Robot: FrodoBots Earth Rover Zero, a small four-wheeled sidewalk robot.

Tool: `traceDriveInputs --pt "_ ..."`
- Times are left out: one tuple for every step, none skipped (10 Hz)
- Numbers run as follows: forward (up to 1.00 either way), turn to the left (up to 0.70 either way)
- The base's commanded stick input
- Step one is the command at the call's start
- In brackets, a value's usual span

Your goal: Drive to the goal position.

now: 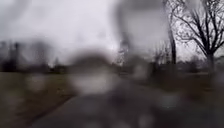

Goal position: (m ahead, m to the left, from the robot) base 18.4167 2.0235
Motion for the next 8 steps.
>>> traceDriveInputs --pt "0.85 0.00" --pt "0.85 0.00" --pt "0.85 0.00" --pt "0.85 0.00" --pt "0.85 0.00" --pt "0.85 0.00" --pt "0.85 0.00" --pt "0.85 0.00"
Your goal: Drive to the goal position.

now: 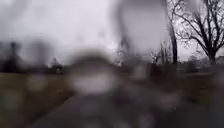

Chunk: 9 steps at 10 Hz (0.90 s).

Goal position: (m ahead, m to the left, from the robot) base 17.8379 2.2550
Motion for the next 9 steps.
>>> traceDriveInputs --pt "0.85 0.00" --pt "0.85 0.00" --pt "0.85 0.00" --pt "0.85 0.00" --pt "0.85 0.00" --pt "0.85 0.00" --pt "0.85 0.00" --pt "0.85 0.00" --pt "0.85 0.00"
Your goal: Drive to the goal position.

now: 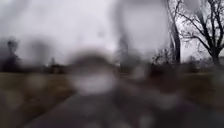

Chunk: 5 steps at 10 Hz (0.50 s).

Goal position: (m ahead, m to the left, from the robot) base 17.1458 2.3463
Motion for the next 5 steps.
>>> traceDriveInputs --pt "0.85 0.00" --pt "0.85 0.00" --pt "0.85 0.00" --pt "0.85 0.00" --pt "0.85 0.00"
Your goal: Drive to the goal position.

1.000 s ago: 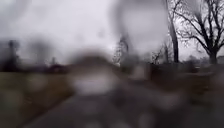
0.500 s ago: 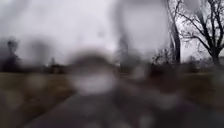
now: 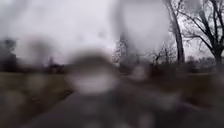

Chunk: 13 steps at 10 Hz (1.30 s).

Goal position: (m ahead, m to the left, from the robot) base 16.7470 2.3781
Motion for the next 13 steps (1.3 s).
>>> traceDriveInputs --pt "0.85 0.00" --pt "0.85 0.00" --pt "0.85 0.00" --pt "0.85 0.00" --pt "0.85 0.00" --pt "0.85 0.00" --pt "0.85 0.00" --pt "0.85 0.00" --pt "0.85 0.00" --pt "0.85 0.00" --pt "0.85 0.00" --pt "0.85 0.00" --pt "0.85 0.00"
